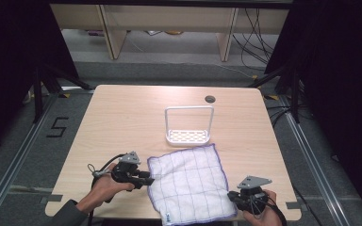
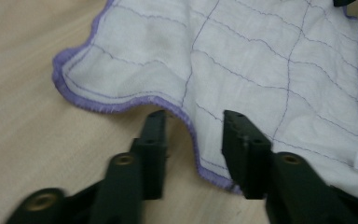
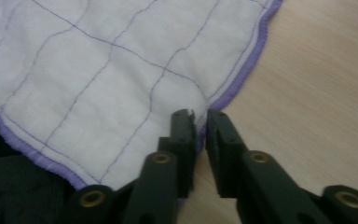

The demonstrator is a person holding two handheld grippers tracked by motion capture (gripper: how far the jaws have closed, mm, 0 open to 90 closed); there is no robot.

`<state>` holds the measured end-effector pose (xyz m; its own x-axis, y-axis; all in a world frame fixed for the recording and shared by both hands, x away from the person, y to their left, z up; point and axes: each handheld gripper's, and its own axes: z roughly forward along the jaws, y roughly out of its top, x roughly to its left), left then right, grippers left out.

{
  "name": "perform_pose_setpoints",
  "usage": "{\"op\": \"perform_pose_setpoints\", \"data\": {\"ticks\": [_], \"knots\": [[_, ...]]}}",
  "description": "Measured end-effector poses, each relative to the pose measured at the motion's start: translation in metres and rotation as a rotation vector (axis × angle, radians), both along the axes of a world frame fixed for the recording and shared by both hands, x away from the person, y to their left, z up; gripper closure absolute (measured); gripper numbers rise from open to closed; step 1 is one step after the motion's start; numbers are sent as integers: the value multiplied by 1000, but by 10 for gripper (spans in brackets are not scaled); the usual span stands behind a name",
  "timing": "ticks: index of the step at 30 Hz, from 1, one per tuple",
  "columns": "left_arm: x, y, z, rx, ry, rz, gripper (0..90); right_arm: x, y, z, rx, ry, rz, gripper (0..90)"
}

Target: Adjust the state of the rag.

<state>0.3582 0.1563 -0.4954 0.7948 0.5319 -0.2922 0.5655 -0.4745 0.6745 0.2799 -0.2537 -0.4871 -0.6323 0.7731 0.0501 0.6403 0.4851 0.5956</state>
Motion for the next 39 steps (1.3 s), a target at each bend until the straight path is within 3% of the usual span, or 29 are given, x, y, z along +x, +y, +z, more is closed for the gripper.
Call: {"op": "perform_pose_setpoints", "data": {"ticks": [1, 2, 5, 8, 11, 12, 15, 21, 26, 27, 29, 30, 34, 36, 38, 39], "knots": [[-3, 2, -1, -5, 26, 15, 508, -2, 1, 1, -9, 6, -25, 752], [-6, 5, -1, -16, 49, 27, 435, -3, 1, 3, -27, -24, -15, 749], [-23, 15, 0, -17, 63, 46, 375, -11, 2, 9, -21, -47, -34, 692], [-42, 20, 1, -34, 38, 54, 379, -20, 4, 9, -17, -46, -36, 655], [-60, 16, 3, -32, -11, 25, 402, -25, 5, 7, -11, -30, -43, 637], [-65, 13, 3, -46, -13, 11, 414, -28, 7, 7, -4, -11, -57, 633], [-73, 2, 2, -54, -20, -21, 447, -27, 7, 5, -13, -30, -41, 623], [-77, -22, -5, -28, -32, -86, 507, -28, 10, 4, -8, -9, -44, 616], [-77, -34, -11, 22, -67, -138, 561, -27, 10, 3, -13, -15, -26, 610], [-76, -34, -12, 37, -70, -145, 575, -28, 10, 3, -12, -11, -26, 609], [-74, -37, -15, 26, -64, -137, 613, -28, 11, 3, -7, 1, -32, 606], [-73, -37, -15, 26, -80, -155, 644, -27, 11, 2, -7, 1, -29, 605], [-69, -36, -15, 48, -110, -191, 839, -25, 10, -1, -14, 6, -26, 620], [-69, -35, -15, 39, -99, -193, 859, -26, 10, -3, -3, 27, -48, 647], [-69, -32, -12, 48, -114, -207, 865, -25, 8, -3, -12, -5, -21, 669], [-68, -31, -10, 50, -121, -217, 867, -26, 9, -3, 4, -6, -40, 675]]}}
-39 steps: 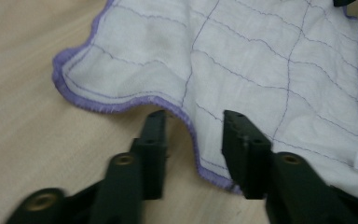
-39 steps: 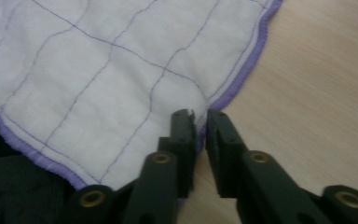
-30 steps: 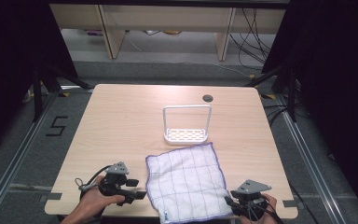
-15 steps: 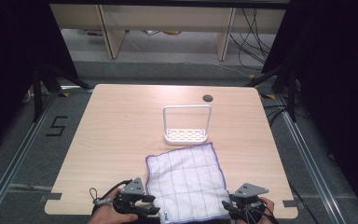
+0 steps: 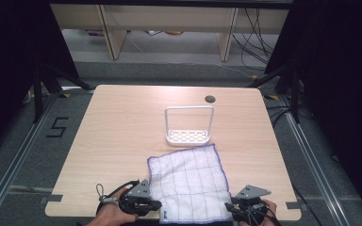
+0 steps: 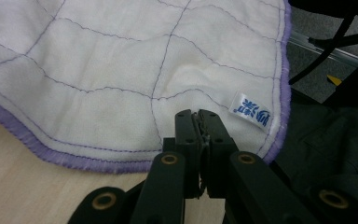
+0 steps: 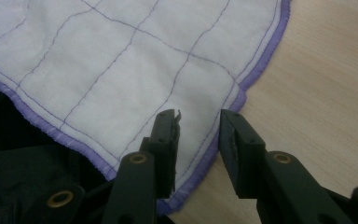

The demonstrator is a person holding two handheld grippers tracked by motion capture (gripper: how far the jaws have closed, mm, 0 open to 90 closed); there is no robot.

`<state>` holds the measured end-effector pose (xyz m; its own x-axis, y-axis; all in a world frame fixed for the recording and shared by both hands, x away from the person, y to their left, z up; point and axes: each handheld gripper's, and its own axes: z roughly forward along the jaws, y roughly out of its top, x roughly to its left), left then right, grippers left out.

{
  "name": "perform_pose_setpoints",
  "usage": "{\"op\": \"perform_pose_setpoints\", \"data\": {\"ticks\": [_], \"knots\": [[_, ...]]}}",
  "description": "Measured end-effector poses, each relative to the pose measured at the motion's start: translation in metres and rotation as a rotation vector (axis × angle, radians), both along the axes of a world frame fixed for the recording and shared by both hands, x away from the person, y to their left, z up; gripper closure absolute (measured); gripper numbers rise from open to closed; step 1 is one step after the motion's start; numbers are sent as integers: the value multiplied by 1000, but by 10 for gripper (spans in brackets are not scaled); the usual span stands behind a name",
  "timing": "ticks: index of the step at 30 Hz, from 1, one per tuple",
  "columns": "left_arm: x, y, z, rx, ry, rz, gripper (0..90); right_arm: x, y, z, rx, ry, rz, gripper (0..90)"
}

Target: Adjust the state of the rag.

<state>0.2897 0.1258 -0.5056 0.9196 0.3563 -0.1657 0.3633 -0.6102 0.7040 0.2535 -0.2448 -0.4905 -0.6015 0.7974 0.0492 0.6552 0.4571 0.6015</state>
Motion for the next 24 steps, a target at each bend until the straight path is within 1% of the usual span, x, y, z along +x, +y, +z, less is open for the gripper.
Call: {"op": "perform_pose_setpoints", "data": {"ticks": [1, 2, 3, 4, 5, 6, 7, 8, 9, 10, 11, 12, 13, 14, 15, 16, 17, 18, 19, 20, 21, 22, 23, 24], "knots": [[-1, 1, 2, -3, -1, -1, 866, -1, 0, 0, 1, -19, 8, 675], [-1, 3, 4, -9, -7, -3, 867, -3, 1, 3, -2, -9, 11, 670], [-1, 4, 5, -7, -8, -11, 867, -6, 3, 4, 11, -5, 5, 657], [-2, 4, 6, -11, -4, -16, 867, -7, 4, 4, 7, -5, 9, 656], [-2, 5, 7, -7, -8, -20, 867, -9, 7, 4, 2, -1, 9, 655], [-3, 5, 8, -11, -7, -19, 867, -10, 8, 1, -11, -4, 21, 652], [-3, 6, 9, -10, -4, -30, 867, -10, 11, -1, -22, 24, 22, 662], [-3, 8, 11, -8, -8, -31, 868, -11, 12, -4, -30, 34, 20, 696], [-5, 8, 11, -18, 4, -21, 868, -10, 12, -4, -41, 13, 41, 781], [-4, 11, 13, -12, -9, -39, 868, -12, 12, -2, -35, 45, 37, 848], [-5, 12, 14, -15, -5, -35, 869, -12, 12, -1, -44, 32, 47, 884], [-5, 14, 16, -12, -10, -39, 869, -12, 11, -2, -58, 7, 66, 891], [-5, 16, 17, -17, -7, -41, 870, -15, 12, 0, -56, 33, 69, 894], [-6, 18, 17, -14, -6, -38, 869, -18, 13, 0, -59, 30, 84, 896], [-6, 19, 17, -3, -5, -33, 870, -21, 14, 1, -55, 33, 94, 896], [-6, 20, 15, -6, 2, -39, 870, -26, 16, 3, -56, 39, 107, 897], [-5, 21, 14, 12, 1, -47, 869, -29, 18, 3, -53, 46, 106, 896], [-5, 22, 12, 14, 15, -45, 866, -31, 19, 3, -54, 52, 111, 894], [-5, 22, 9, 10, 30, -33, 861, -32, 20, 1, -51, 57, 113, 890], [-3, 23, 7, 12, 42, -32, 857, -32, 21, 0, -51, 67, 104, 884], [-2, 24, 6, 15, 38, -19, 851, -30, 20, -1, -55, 60, 107, 856], [-1, 25, 6, -1, 56, 7, 820, -29, 20, -1, -45, 63, 93, 792], [1, 27, 7, -10, 57, 14, 757, -27, 20, 0, -44, 56, 73, 710], [3, 30, 9, -22, 51, 31, 748, -26, 19, 2, -42, 48, 65, 685]]}}
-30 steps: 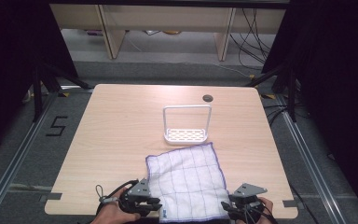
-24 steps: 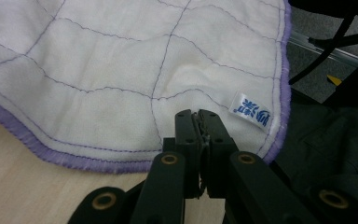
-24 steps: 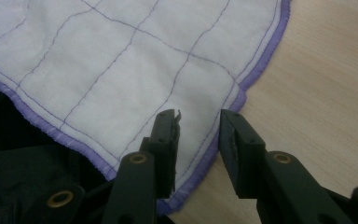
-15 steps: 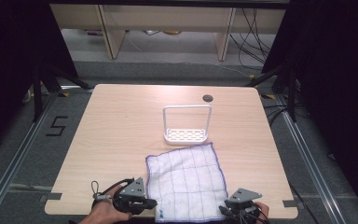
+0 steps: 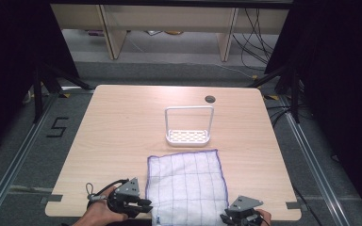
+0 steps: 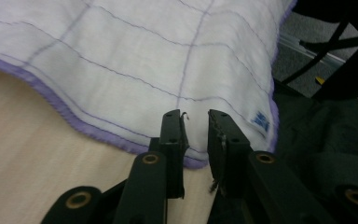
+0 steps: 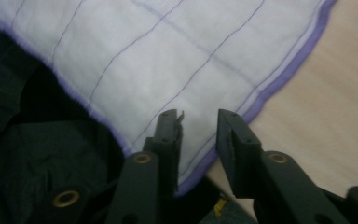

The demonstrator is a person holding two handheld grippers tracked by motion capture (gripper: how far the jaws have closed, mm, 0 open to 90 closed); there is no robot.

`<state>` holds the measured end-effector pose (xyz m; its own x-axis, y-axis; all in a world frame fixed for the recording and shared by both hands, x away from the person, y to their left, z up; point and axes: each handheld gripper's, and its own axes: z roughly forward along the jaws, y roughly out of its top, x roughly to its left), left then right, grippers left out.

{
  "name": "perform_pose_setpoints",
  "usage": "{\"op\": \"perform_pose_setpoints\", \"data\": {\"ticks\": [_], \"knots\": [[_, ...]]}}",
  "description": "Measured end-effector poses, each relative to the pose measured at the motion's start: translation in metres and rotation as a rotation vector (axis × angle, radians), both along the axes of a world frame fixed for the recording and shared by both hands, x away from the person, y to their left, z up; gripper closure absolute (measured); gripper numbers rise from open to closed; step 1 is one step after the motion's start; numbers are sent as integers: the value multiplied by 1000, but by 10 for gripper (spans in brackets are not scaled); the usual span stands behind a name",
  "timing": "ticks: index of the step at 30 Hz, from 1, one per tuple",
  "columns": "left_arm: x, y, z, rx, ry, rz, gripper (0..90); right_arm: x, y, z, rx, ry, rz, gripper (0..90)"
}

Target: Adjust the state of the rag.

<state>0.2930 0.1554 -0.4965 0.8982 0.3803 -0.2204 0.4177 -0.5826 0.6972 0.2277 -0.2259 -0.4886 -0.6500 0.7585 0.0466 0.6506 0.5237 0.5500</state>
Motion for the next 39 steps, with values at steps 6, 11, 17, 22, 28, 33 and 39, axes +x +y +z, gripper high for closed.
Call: {"op": "perform_pose_setpoints", "data": {"ticks": [6, 11, 17, 22, 28, 33, 39], "knots": [[24, 13, 12, -37, -39, 153, 574, 28, -8, 17, 22, -108, -21, 573], [57, 21, 12, -68, -30, 298, 448, 67, -8, 25, 51, -133, -23, 536], [82, 24, 7, -48, -35, 377, 411, 110, -9, 23, 87, -114, -53, 519], [88, 20, 4, -10, -31, 368, 387, 129, -10, 20, 89, -85, -77, 500], [98, 16, 3, -2, -27, 386, 381, 146, -9, 16, 111, -105, -91, 481], [105, 11, 1, -1, -31, 398, 379, 161, -6, 18, 123, -114, -104, 470], [113, 10, 2, 3, -26, 390, 376, 176, -3, 21, 117, -106, -103, 454]]}}
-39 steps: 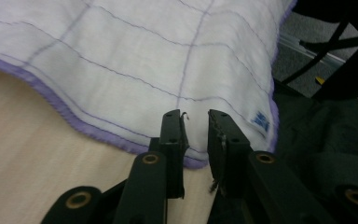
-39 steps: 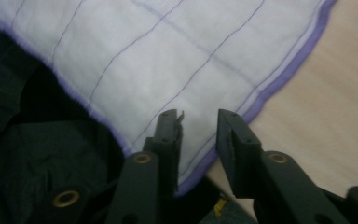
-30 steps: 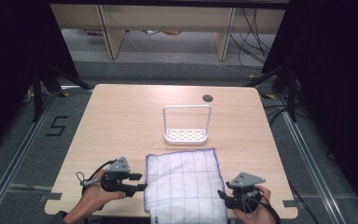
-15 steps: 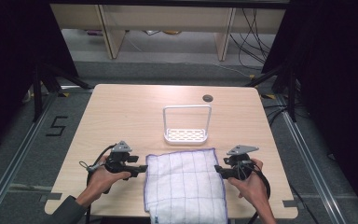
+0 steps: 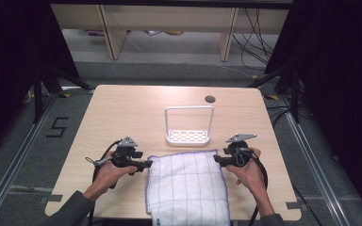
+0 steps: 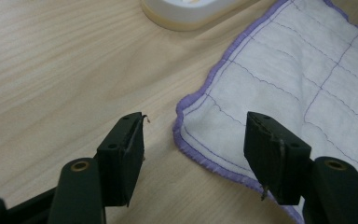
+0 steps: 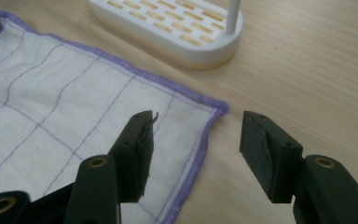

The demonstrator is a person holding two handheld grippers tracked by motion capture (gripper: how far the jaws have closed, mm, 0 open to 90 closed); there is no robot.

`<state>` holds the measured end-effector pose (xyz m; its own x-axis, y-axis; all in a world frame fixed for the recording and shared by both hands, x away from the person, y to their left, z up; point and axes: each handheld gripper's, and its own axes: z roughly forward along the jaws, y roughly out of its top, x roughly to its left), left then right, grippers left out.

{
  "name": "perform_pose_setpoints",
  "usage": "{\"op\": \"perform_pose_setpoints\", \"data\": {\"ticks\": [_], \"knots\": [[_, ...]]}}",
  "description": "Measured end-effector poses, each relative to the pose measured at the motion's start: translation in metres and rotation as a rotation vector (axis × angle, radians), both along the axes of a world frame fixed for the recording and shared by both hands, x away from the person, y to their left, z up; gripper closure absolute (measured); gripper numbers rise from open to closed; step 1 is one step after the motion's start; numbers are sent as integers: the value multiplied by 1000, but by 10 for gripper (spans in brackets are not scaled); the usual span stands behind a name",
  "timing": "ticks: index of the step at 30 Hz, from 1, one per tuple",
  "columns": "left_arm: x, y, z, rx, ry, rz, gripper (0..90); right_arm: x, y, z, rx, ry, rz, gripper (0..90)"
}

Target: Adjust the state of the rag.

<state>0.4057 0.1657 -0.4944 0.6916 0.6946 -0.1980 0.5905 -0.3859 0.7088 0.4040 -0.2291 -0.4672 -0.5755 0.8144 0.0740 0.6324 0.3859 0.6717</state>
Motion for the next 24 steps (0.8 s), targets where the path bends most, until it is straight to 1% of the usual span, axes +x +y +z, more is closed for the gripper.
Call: {"op": "perform_pose_setpoints", "data": {"ticks": [1, 2, 3, 4, 5, 6, 7, 8, 9, 10, 11, 12, 13, 14, 15, 16, 17, 18, 19, 20, 21, 22, 23, 24], "knots": [[1, -1, 0, -8, -9, 14, 377, 3, 1, 0, 2, -8, -5, 454], [1, -1, 0, -6, -7, 11, 377, 5, 0, 2, -4, 14, -2, 454], [3, -1, 1, -1, 0, 1, 378, 8, 1, 0, -1, -5, 5, 454], [3, -1, 1, 0, -5, 4, 379, 10, 1, 2, -3, 13, -4, 454], [3, -2, 1, -5, -12, 12, 379, 12, 2, 0, 4, 5, -9, 454], [4, -3, 1, 6, -10, 5, 379, 14, 2, 1, -11, 16, -3, 455], [5, -4, 2, 3, -8, 0, 379, 15, 2, 1, -19, 22, -11, 455], [5, -4, 2, 7, -5, -4, 379, 17, 3, 1, -16, 18, -7, 456], [6, -5, 2, 8, -2, -8, 379, 18, 4, 1, -16, 41, -17, 456], [7, -6, 1, 7, 2, -10, 379, 20, 4, -1, -20, 42, -15, 458], [7, -6, 1, 11, 5, -16, 379, 20, 6, -2, -2, 48, -25, 459], [7, -7, 0, 14, 4, -9, 379, 22, 6, -2, -23, 51, -14, 463], [8, -7, -1, 14, 12, -15, 379, 23, 6, -4, -26, 43, -6, 466], [9, -7, -1, 18, 13, -16, 379, 24, 7, -4, -28, 55, -9, 466], [9, -7, -2, 24, 12, -18, 379, 25, 7, -6, -33, 46, -5, 467], [10, -8, -3, 20, 14, -13, 382, 26, 9, -7, -27, 56, -13, 471], [11, -8, -4, 27, 15, -19, 386, 27, 8, -6, -43, 66, -9, 475], [11, -9, -4, 22, 19, -15, 387, 28, 9, -8, -38, 67, -13, 479], [11, -9, -5, 26, 22, -13, 388, 29, 9, -10, -42, 60, -10, 480], [12, -9, -5, 29, 24, -21, 389, 30, 9, -10, -46, 70, -3, 484], [12, -10, -5, 28, 23, -19, 392, 31, 9, -12, -50, 66, 3, 492], [13, -10, -6, 27, 23, -21, 411, 32, 10, -12, -43, 83, -2, 493], [13, -10, -6, 26, 24, -23, 421, 33, 10, -13, -46, 76, 1, 497], [14, -10, -6, 31, 29, -32, 426, 33, 12, -15, -30, 73, -1, 508]]}}
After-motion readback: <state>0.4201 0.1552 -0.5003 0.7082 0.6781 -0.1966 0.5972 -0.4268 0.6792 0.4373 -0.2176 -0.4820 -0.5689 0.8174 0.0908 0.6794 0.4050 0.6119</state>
